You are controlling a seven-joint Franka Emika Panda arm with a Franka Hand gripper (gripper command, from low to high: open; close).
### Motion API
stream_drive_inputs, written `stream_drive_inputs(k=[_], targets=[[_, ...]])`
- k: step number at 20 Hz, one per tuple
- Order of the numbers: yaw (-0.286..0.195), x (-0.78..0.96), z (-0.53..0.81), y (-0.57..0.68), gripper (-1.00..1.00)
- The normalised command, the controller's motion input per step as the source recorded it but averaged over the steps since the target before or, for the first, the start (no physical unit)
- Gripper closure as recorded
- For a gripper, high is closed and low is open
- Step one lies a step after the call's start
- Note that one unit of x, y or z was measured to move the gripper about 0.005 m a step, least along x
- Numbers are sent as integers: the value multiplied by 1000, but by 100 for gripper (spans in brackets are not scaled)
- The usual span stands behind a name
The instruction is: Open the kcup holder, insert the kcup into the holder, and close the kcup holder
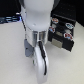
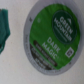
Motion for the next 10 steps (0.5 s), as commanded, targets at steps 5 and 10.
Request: stream_drive_inputs(k=[5,10], targets=[[-14,48,6,46,100],[-52,92,69,74,100]])
